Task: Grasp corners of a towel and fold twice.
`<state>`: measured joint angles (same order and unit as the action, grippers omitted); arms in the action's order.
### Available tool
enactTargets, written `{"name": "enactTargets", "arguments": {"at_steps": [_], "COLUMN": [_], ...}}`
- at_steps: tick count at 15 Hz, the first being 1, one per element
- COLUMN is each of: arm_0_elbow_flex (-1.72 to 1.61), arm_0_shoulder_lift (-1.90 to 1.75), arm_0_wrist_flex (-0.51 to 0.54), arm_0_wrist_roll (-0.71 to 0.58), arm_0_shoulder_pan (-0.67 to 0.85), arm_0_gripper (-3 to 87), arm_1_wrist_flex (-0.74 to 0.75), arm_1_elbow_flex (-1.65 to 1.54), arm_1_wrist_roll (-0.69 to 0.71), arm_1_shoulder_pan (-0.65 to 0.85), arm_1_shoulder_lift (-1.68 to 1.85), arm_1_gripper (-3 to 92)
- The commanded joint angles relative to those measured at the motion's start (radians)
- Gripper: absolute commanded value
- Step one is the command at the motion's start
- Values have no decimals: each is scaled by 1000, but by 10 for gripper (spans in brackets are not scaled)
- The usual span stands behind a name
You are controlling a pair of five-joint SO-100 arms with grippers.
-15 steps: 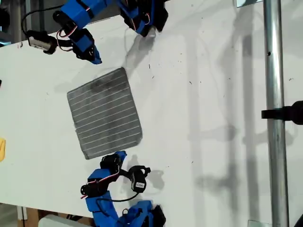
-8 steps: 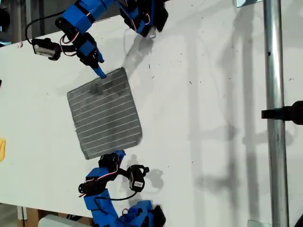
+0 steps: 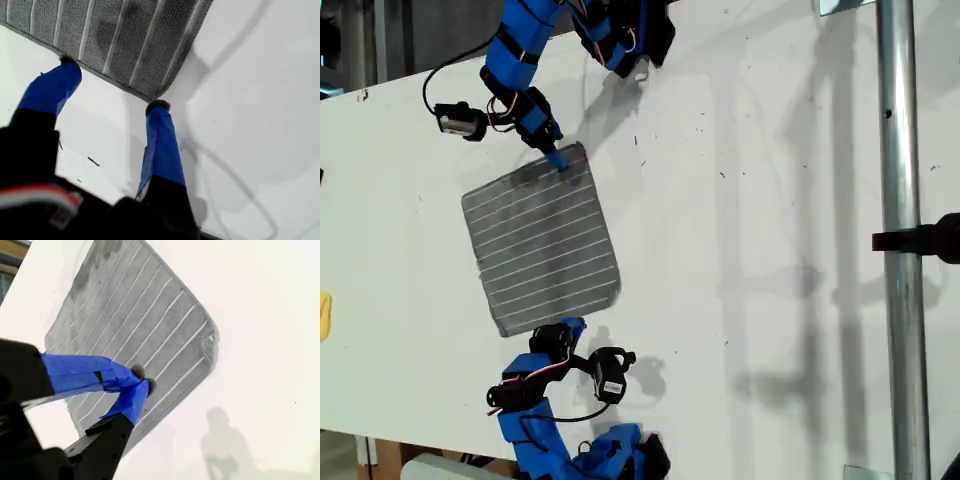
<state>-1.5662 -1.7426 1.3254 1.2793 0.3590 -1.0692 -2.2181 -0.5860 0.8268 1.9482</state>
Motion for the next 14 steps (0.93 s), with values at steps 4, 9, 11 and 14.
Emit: {"name": "enactTargets", "arguments": {"at_steps": [4, 9, 11, 14], "arm_0_elbow_flex": [54, 44, 34, 37], "arm_0_shoulder_lift": [-2, 0, -2, 3], "arm_0_wrist_flex": [5, 5, 6, 14], "arm_0_wrist_roll": [8, 11, 20, -15], "arm_0_shoulder_pan": [-15, -11, -12, -17], "arm_0_gripper": [-27, -27, -27, 48], "arm_1_wrist_flex": [86, 92, 92, 92], "arm_1_elbow_flex": [138, 173, 176, 176], "arm_1_wrist_roll": [-11, -23, -21, -40], "arm_1_shoulder_pan": [-38, -72, -101, -140], "arm_1_shoulder_lift": [-362, -387, -387, -377], "arm_1_gripper": [311, 36, 12, -2]}}
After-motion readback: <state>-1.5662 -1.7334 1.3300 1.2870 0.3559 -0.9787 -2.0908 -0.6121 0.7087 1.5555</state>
